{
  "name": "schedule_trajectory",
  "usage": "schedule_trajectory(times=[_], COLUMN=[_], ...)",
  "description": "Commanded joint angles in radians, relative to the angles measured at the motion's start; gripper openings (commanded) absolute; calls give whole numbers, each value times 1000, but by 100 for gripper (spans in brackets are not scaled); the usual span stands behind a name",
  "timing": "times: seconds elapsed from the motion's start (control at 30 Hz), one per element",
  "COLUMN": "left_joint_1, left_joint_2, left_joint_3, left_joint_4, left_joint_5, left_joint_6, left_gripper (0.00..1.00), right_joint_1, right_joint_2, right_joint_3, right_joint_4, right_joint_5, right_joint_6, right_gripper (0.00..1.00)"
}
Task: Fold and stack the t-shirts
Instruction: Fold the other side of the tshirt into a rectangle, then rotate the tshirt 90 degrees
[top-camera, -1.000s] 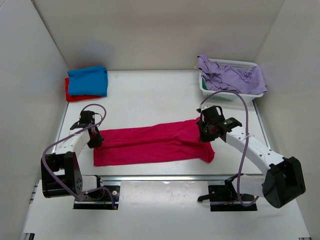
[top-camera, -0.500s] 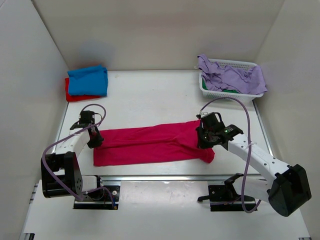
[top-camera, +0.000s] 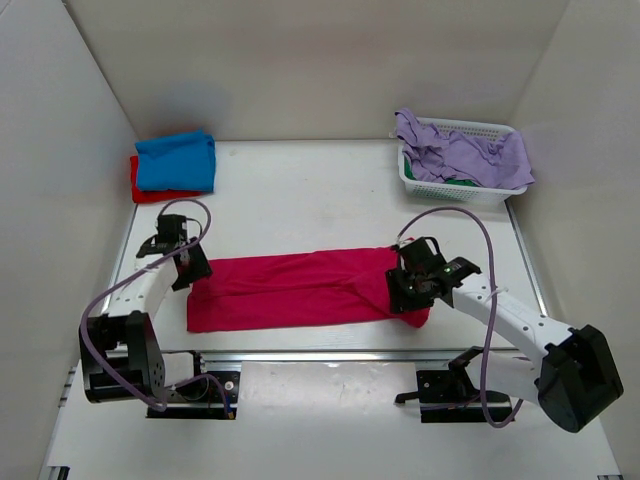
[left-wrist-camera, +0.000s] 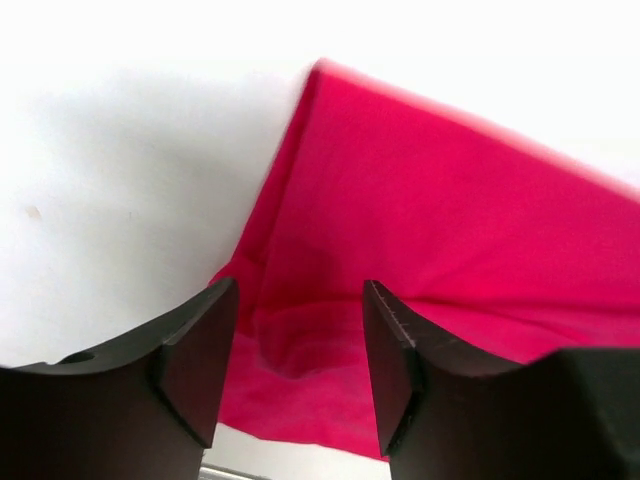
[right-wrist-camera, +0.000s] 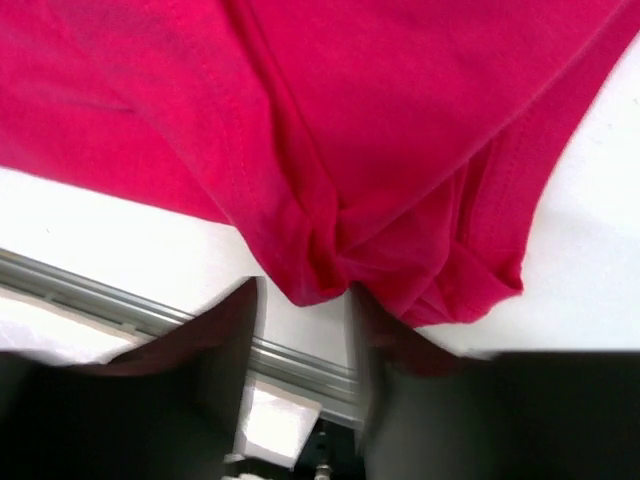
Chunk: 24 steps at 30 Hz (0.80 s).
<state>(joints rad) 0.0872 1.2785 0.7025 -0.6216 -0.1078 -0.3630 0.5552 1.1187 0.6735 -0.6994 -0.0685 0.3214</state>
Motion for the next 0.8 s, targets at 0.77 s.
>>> schedule_trajectory(times=[0.77], left_joint_1=[-270], left_joint_2=[225], left_joint_3=[66], left_joint_4=[6], left_joint_5=[-12], left_joint_6=[69], left_gripper=[39], right_joint_1=[-61], right_joint_2=[340], right_joint_3=[166], right_joint_4=[152], right_joint_5=[114], right_joint_6=[73], right_gripper=[35])
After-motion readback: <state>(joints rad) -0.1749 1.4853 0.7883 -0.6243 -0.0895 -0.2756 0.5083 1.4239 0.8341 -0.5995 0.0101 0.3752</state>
